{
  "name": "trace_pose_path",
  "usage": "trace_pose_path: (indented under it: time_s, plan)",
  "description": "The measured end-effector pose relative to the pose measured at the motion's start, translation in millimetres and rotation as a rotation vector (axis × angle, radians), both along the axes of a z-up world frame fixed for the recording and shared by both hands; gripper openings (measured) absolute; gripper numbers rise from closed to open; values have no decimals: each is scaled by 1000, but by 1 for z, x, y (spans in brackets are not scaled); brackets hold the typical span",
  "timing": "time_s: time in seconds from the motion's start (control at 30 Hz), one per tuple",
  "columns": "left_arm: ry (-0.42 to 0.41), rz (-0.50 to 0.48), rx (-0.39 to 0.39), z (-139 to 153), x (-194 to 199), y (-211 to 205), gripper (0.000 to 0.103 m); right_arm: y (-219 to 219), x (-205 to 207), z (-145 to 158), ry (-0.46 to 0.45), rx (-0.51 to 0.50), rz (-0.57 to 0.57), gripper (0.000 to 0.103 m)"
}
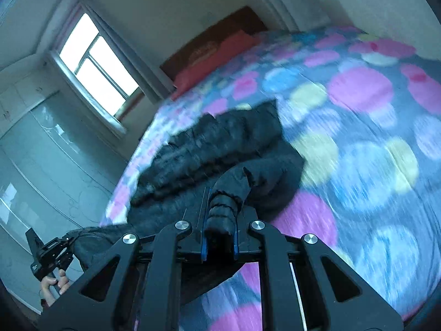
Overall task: Fold large clothes
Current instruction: 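Fold the held hem up toward the collar with both tools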
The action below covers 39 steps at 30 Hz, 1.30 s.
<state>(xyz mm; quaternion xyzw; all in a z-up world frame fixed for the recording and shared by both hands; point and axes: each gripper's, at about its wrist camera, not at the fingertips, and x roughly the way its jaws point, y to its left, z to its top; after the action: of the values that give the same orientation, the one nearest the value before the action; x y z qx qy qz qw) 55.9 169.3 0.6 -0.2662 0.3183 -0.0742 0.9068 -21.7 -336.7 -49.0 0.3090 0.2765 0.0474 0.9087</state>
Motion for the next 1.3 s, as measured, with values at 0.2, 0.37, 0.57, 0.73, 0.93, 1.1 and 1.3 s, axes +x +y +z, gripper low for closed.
trace_pose_path:
  time_s: [0.2, 0.37, 0.57, 0.73, 0.93, 1.1, 1.3]
  plan:
    - [15, 16, 37, -2, 77, -11, 15, -13, 76, 11, -31, 11, -25, 12]
    - [73, 32, 67, -25, 140, -20, 15, -27, 145, -3, 20, 33, -55, 12]
    - [122, 44, 146, -54, 202, -36, 15, -36, 209, -35, 110, 14, -86, 12]
    - [153, 17, 231, -75, 237, -52, 15, -41, 250, -72, 201, -10, -88, 12]
    - [179, -11, 275, -90, 256, -61, 16, -39, 267, -86, 223, -20, -87, 15]
    - [170, -46, 208, -77, 251, -56, 42, -41, 261, -76, 210, -26, -69, 27]
    - [74, -43, 182, -44, 225, -44, 71, -47, 237, -58, 169, -18, -65, 47]
